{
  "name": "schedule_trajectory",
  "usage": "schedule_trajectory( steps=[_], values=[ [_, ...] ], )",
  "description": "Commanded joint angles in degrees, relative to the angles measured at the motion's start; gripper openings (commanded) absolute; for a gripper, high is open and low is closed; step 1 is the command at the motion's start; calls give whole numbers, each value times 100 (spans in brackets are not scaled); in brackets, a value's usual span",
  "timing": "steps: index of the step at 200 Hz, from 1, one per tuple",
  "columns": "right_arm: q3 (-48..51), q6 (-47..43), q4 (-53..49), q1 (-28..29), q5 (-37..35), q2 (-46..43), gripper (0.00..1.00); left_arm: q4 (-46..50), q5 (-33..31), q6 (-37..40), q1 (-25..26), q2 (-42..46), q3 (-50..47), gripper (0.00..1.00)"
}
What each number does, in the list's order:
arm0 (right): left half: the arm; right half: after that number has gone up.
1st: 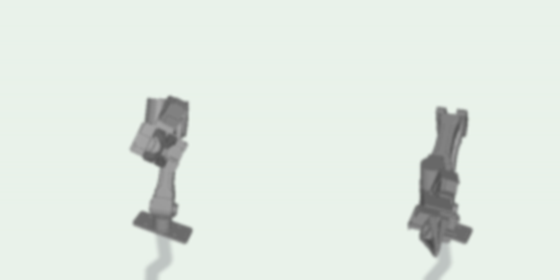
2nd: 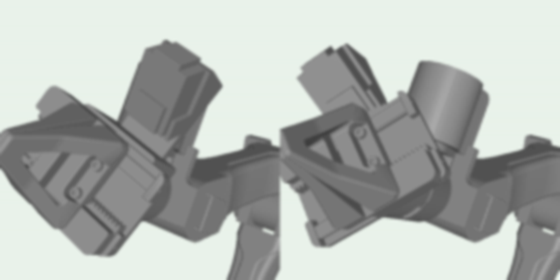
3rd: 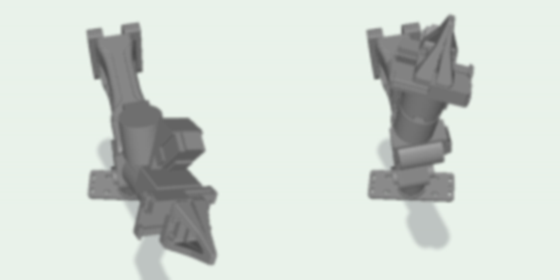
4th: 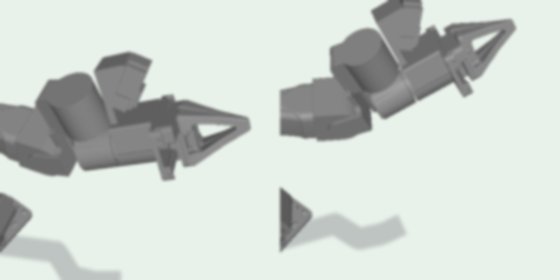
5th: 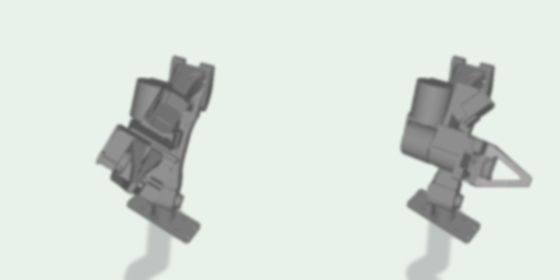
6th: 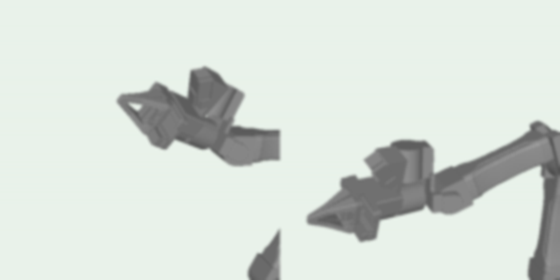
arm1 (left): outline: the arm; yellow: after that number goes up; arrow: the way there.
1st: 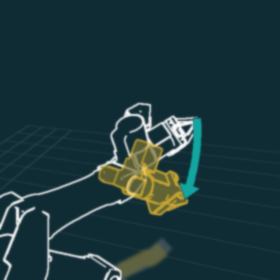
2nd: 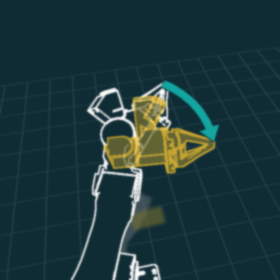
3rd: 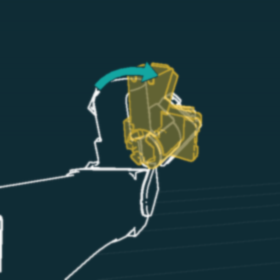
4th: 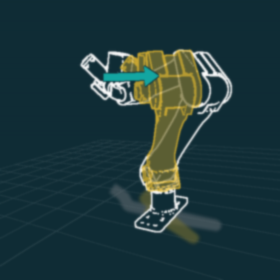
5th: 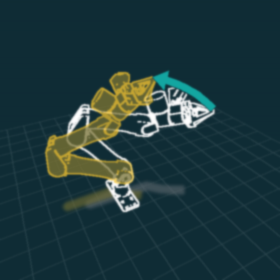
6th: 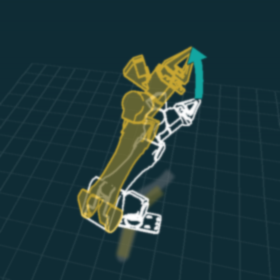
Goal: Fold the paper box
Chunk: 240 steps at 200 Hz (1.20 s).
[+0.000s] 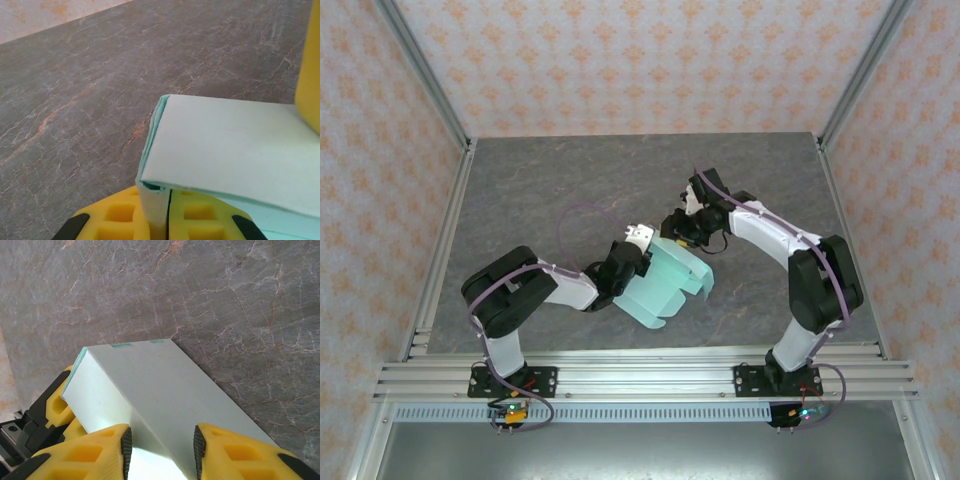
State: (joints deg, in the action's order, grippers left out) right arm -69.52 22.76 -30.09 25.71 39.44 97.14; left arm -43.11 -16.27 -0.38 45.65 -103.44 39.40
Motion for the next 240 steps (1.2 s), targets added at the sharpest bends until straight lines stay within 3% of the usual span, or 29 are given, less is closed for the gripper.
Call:
schedule_trajectory(
  steps=[1, 18, 53, 103, 144, 170, 208, 240],
  values=[
    [122, 189, -502, 154, 596, 187, 40, -658, 221, 90, -71, -238, 182, 13],
    [114, 141, -561, 155, 551, 192, 40, -718, 449, 151, -74, -354, 227, 12],
    [139, 217, -526, 114, 613, 238, 40, -663, 135, 257, -71, -546, 236, 11],
    [166, 312, -468, 84, 614, 155, 40, -359, -1040, -191, -134, -563, 232, 7],
    [148, 247, -358, 84, 577, 169, 41, -519, -434, -566, -284, -538, 162, 10],
    [-77, -303, -527, 37, 372, -30, 52, -379, -62, -390, -289, -307, 113, 8],
    [332, -648, 15, -305, -419, -1127, 59, -132, 9, -494, -445, 142, -128, 8],
    [1271, -888, 857, -534, -1599, -2391, 65, 11, 149, -683, -648, 314, -332, 7]
  ],
)
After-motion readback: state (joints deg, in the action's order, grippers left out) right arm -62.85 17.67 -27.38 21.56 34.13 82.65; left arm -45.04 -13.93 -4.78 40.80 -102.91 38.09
